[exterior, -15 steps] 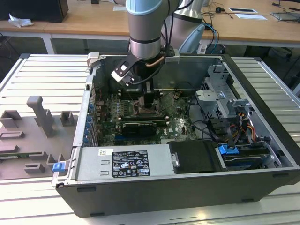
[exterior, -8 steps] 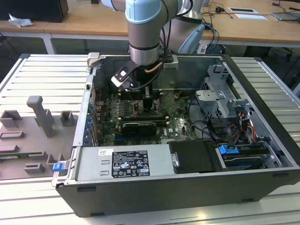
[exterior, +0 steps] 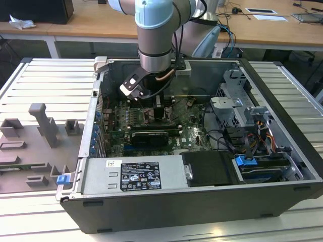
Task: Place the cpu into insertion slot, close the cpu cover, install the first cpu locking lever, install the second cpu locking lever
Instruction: 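Place the cpu into insertion slot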
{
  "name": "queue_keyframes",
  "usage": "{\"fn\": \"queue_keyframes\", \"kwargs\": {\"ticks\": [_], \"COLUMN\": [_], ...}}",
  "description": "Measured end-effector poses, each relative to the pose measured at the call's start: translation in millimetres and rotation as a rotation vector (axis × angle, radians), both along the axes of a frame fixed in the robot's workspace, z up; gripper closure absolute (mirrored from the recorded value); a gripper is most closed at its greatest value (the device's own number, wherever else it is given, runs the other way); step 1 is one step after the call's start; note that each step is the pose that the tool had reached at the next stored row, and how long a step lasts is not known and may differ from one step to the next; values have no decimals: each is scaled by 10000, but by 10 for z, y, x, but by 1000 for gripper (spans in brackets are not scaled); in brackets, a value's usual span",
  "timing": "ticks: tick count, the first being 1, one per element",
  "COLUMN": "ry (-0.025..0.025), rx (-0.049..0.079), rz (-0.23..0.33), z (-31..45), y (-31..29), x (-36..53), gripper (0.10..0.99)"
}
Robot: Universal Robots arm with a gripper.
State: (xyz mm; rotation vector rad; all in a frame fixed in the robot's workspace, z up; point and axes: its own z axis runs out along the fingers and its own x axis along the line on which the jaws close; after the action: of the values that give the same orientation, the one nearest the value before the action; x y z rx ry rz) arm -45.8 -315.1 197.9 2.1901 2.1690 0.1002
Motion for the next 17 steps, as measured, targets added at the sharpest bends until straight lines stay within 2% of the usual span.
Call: {"fn": "queue_keyframes", "kwargs": {"ticks": [5,6,11,12,13,17], "ry": [-2,-2,-2,-1,-1,-3], "rx": [0,0,0,-1,-4,-2], "rz": [0,0,0,0,-1,-1], "z": [-1,-1,-1,0,1,-1], "y": [0,1,1,1,-1,-7], "x": [0,0,0,0,0,0], "gripper": [533,471,471,486,549,549]}}
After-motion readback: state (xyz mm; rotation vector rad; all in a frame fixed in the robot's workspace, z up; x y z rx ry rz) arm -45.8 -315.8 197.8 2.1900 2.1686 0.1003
